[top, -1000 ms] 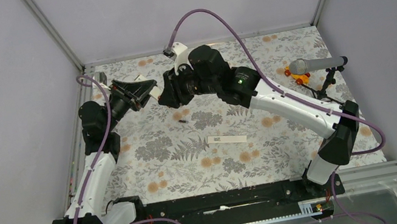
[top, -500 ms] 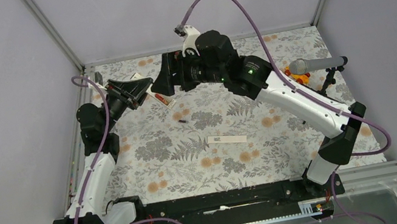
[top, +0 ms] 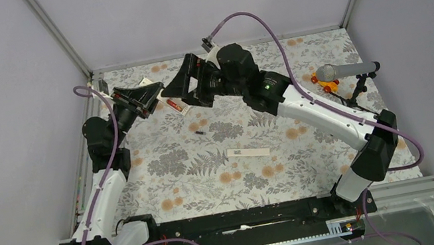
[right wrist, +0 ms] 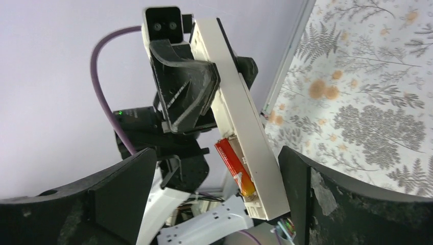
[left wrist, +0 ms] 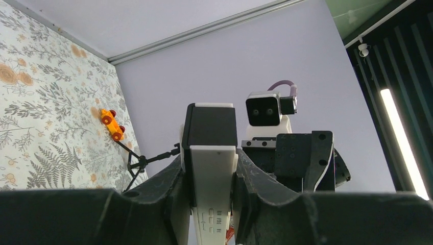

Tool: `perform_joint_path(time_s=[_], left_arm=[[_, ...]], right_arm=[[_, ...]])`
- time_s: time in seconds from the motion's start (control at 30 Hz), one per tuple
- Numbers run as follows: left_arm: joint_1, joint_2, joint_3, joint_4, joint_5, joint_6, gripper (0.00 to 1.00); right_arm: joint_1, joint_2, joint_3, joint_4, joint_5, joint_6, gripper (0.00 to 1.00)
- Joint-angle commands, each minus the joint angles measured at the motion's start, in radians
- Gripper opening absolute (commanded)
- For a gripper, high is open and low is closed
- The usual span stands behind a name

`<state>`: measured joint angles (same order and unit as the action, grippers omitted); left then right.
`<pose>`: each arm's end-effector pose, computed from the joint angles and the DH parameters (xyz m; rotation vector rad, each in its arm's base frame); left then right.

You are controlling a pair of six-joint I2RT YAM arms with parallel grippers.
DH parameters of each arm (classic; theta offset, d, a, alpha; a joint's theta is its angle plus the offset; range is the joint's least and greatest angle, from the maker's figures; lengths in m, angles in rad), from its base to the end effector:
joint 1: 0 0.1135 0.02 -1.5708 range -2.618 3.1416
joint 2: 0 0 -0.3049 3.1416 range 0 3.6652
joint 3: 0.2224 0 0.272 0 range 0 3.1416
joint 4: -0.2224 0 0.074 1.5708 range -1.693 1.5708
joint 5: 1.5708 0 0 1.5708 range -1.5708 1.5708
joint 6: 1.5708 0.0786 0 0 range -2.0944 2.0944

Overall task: Load the batteries into the remote control
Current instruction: Load the battery into the remote control.

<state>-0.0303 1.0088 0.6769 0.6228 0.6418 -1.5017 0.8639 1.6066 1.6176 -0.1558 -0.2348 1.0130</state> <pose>0.2576 -0.0549 0.3811 -0.4835 1.4800 -1.6644 0.2747 0.3498 0.4594 -0.0539 1.9913 1.5205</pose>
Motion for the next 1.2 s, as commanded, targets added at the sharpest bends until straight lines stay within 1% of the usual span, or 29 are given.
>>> perform_joint_path(time_s=[0.0,0.03,0.1,0.13,0.2,0.4,0.7,0.9,1.17], left_arm=[[0.005,-0.030,0.025,0.038,-0.021,0.012,0.00],[0.006,-0.033,0.024,0.035,-0.021,0.014,0.00],[0.006,-0.042,0.023,0.031,-0.020,0.020,0.00],[0.006,-0.046,0.023,0.029,-0.022,0.025,0.00],[0.006,-0.050,0.025,0.023,-0.023,0.031,0.00],[0.006,-0.057,0.026,0.009,-0.022,0.040,0.00],[0.006,-0.070,0.025,-0.012,-0.032,0.049,0.00],[0.006,-0.075,0.032,-0.011,-0.037,0.048,0.00],[0.006,-0.066,0.050,0.031,-0.062,-0.006,0.00]], right_arm=[[-0.027,0.023,-0.015,0.145,-0.089,0.134,0.98],[-0.031,0.029,-0.016,0.170,-0.101,0.146,0.98],[-0.033,0.042,-0.014,0.175,-0.119,0.159,0.93],[-0.033,0.050,-0.007,0.164,-0.124,0.160,0.91],[-0.034,0.068,0.019,0.116,-0.142,0.153,0.89],[-0.032,0.086,0.027,0.106,-0.168,0.147,0.80],[-0.032,0.088,0.010,0.101,-0.188,0.147,0.70],[-0.032,0.089,-0.002,0.097,-0.198,0.152,0.60],[-0.032,0.079,-0.039,0.112,-0.218,0.162,0.55]])
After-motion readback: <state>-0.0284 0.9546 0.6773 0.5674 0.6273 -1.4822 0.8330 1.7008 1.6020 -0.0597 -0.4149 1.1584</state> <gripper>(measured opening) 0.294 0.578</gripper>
